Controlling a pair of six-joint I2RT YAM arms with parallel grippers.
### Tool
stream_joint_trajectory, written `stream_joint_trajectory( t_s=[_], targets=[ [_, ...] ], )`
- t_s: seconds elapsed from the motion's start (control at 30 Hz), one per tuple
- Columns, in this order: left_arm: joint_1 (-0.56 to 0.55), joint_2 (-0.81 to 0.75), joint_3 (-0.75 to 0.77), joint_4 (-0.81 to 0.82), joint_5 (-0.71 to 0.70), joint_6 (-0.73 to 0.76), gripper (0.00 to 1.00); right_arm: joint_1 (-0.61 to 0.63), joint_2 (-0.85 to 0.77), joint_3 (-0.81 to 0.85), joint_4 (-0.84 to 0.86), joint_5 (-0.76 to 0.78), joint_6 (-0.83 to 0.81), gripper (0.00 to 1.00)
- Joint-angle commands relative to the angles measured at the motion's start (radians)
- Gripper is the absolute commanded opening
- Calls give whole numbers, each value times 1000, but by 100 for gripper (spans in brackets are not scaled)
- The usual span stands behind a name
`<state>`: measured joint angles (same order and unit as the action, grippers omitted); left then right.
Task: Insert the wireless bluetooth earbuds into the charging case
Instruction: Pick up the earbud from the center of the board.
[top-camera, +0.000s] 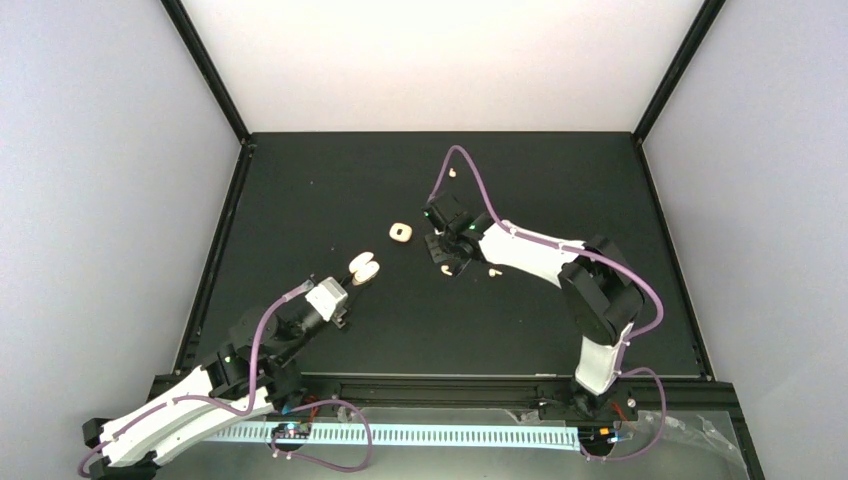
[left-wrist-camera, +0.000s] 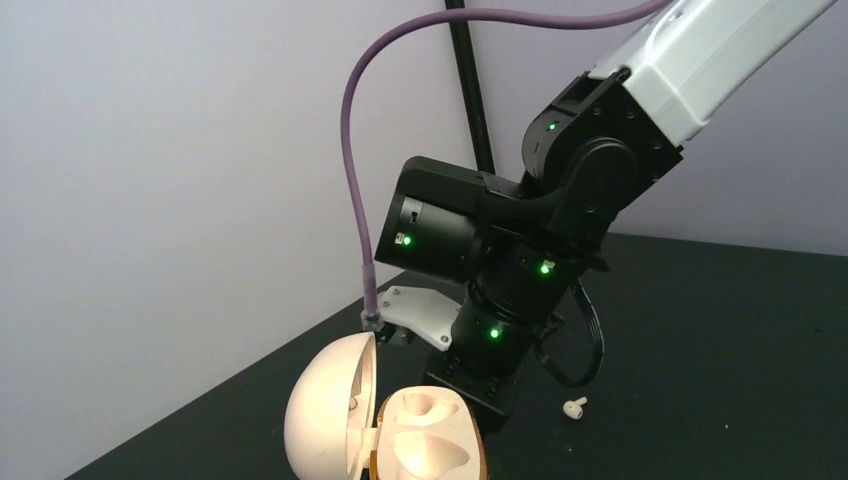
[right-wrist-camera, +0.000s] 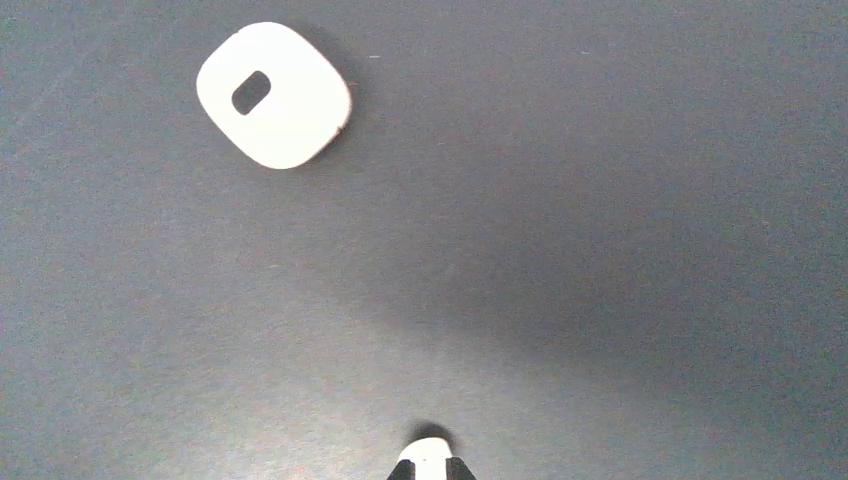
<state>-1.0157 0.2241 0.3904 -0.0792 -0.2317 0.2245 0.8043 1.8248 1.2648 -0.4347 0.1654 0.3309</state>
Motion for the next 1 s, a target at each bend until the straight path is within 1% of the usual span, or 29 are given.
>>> stream_joint_trajectory(
  t_s=[0.0,0.27,0.67,0.97],
  targets=[
    [-1,0,42,-7,-5,13,2,-50,14,-22,10,-25,11,7],
    [-1,-4,44,-9,-4,12,2,-71,42,-54,7,-15,25,7],
    [-1,-21,45,-12,0,3,2,-70,80,-71,-15,-95,37,7],
    [-1,-27,45,-12,9,-1,2,-60,61,-111,-30,-124,38,7]
  ],
)
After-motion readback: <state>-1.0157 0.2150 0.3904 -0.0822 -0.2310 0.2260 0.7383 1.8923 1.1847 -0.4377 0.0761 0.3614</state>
